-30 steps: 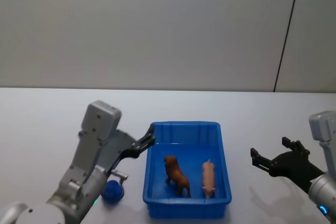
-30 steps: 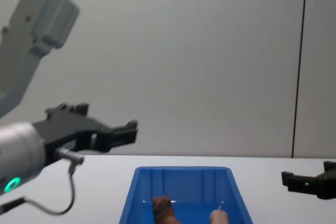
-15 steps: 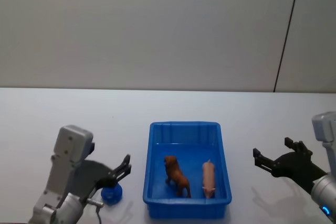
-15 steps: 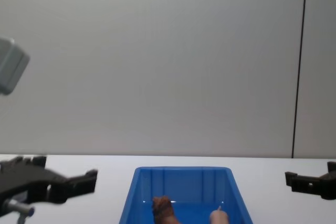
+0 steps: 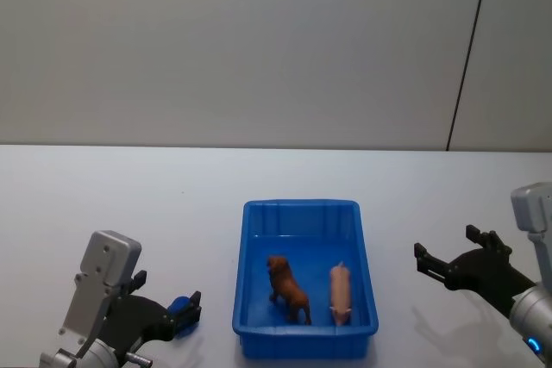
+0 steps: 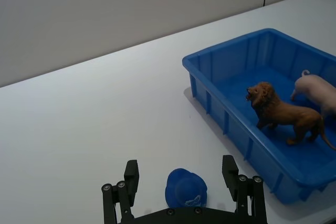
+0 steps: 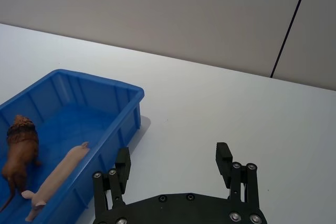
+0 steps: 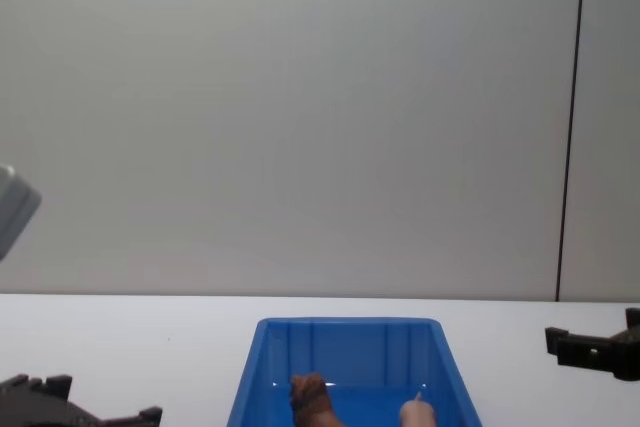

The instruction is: Pick up the two dolls from the table and place them into the box.

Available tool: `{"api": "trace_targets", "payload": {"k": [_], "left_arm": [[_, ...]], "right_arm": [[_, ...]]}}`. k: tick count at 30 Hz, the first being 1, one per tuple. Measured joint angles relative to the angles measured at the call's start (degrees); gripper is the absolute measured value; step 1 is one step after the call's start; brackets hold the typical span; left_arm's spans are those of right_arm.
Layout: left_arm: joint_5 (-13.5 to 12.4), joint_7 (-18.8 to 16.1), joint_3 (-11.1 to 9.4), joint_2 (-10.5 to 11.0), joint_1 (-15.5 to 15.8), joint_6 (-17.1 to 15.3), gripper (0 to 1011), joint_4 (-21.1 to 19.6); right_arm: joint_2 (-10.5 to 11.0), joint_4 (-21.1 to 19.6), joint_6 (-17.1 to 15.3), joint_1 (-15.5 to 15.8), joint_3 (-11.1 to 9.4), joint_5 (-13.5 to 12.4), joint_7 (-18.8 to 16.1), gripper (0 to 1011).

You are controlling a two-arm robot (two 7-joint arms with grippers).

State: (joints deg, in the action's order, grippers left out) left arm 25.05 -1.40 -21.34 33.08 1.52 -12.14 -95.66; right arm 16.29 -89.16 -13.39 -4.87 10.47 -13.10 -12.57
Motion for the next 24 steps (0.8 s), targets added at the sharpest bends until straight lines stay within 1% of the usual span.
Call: {"api": "trace_targets", "payload": {"k": [5, 10, 20, 24], "left_arm": [[-0.9, 3.4, 0.1, -0.4, 1.2, -0.5, 1001, 2.4], [-2.5, 7.7, 0.2, -1.1, 3.0, -1.1, 1001, 5.6], [-4.7, 13.0, 0.1, -2.2, 5.6, -2.4, 1001, 10.1], [-5.2, 14.4, 0.1, -2.5, 6.2, -2.7, 1001, 11.4]], "right_arm": [[0.0, 0.0, 0.0, 0.0, 0.0, 0.0, 0.0, 1001], [0.1, 0.0, 0.0, 0.0, 0.0, 0.0, 0.0, 1001], [0.1, 0.0, 0.0, 0.0, 0.0, 0.0, 0.0, 1001], [0.1, 0.0, 0.0, 0.0, 0.0, 0.0, 0.0, 1001]]}}
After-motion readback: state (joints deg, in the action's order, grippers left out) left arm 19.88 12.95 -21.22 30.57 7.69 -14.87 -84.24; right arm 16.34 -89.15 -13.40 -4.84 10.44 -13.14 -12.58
